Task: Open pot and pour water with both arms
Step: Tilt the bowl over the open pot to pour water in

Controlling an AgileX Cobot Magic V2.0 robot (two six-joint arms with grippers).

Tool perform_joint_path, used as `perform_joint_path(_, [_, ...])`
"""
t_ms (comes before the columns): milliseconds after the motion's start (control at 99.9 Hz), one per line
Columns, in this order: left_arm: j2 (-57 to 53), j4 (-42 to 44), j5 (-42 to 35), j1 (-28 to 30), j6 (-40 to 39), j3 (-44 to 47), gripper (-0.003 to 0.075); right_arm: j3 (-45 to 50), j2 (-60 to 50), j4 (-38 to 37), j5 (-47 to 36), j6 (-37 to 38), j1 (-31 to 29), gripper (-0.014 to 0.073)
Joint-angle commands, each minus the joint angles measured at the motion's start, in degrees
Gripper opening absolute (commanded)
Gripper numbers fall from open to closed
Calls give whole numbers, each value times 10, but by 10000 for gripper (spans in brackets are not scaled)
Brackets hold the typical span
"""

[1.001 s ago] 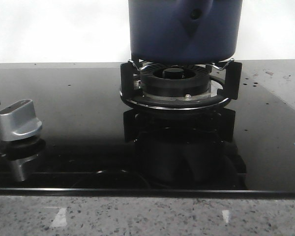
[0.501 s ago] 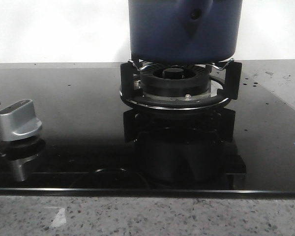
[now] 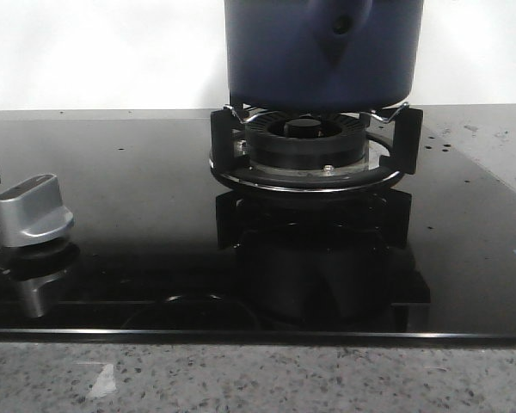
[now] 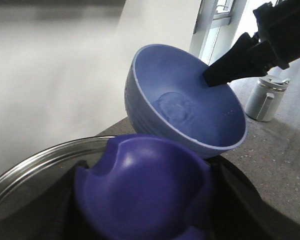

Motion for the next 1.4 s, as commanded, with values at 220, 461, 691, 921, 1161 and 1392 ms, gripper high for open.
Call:
perform_joint_path(220, [-28,-51,-3,3,-1,-18,316,-21,-27,-33,-83,4,2,-46])
perform_joint_path(461, [-28,-49,-3,19,-1,-18,316,-21,-27,-49,-109,4,2,-46])
perform_joint_path(691, [-28,-49,-3,21,-1,-18,316,-21,-21,-88,-120,4,22,-46])
perform_joint_path(921, [-28,-49,-3,21,-1,-18,316,-21,-13,-130,-118,4,43,-46])
perform_joint_path(1161, [-28,-49,-3,21,-1,-18,316,-21,-13,-195,-124,4,69,-46])
perform_joint_path(1392, [-28,-49,-3,21,-1,-18,316,-21,-12,-223,-132,4,70,-46])
